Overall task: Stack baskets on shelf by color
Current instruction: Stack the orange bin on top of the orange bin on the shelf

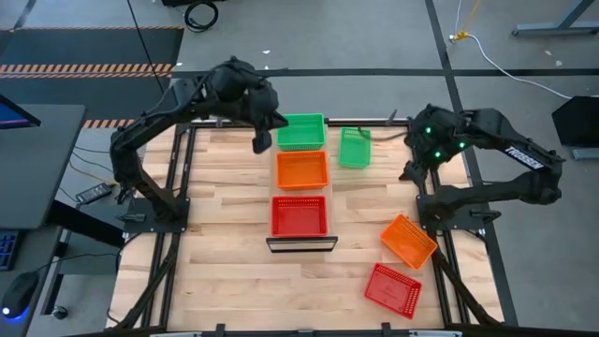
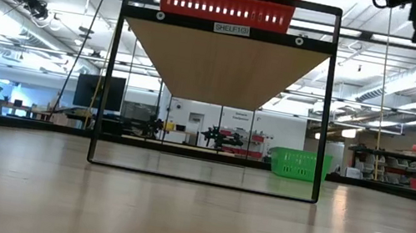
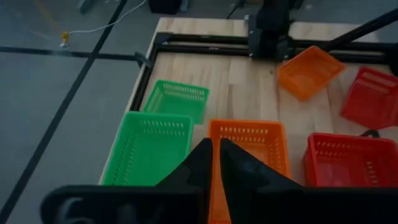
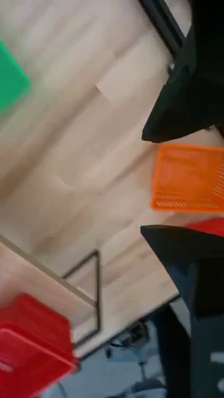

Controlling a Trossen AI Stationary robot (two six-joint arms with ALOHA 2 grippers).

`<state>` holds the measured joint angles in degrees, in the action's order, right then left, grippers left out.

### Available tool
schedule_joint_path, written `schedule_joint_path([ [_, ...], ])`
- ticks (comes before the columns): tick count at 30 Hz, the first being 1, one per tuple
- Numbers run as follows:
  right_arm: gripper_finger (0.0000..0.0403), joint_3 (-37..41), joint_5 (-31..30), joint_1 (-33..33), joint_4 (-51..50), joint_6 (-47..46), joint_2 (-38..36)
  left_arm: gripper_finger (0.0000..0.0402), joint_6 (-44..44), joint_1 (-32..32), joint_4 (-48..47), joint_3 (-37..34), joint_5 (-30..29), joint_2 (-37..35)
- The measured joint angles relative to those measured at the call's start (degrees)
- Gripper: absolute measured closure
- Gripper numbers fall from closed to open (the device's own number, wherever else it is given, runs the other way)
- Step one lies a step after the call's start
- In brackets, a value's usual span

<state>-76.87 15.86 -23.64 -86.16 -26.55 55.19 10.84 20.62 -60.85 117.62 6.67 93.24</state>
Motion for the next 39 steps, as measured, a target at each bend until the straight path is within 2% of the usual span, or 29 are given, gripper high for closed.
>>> schedule_joint_path([
  [8,0.0169,5.51,-0.41,15.98,0.81,-14.25,0.02,0.0392,4.81,5.78,0.18,0.02,5.41,-0.26],
  [17,0.0169,17.38,-2.45,29.27,11.94,-32.29,0.05,0.0385,7.69,13.72,-0.03,0.02,15.26,-0.32],
  [29,0.0169,28.28,-2.94,44.65,26.16,-52.29,0.17,0.0393,7.82,21.27,-0.10,0.02,15.72,-0.36],
  [33,0.0169,29.96,-2.94,49.06,29.71,-55.60,2.58,0.0384,7.40,21.22,-0.10,0.02,16.21,-0.36],
  [39,0.0169,30.17,-4.26,53.70,30.17,-54.02,9.50,0.0378,6.27,20.63,-0.03,0.02,17.82,-0.36],
])
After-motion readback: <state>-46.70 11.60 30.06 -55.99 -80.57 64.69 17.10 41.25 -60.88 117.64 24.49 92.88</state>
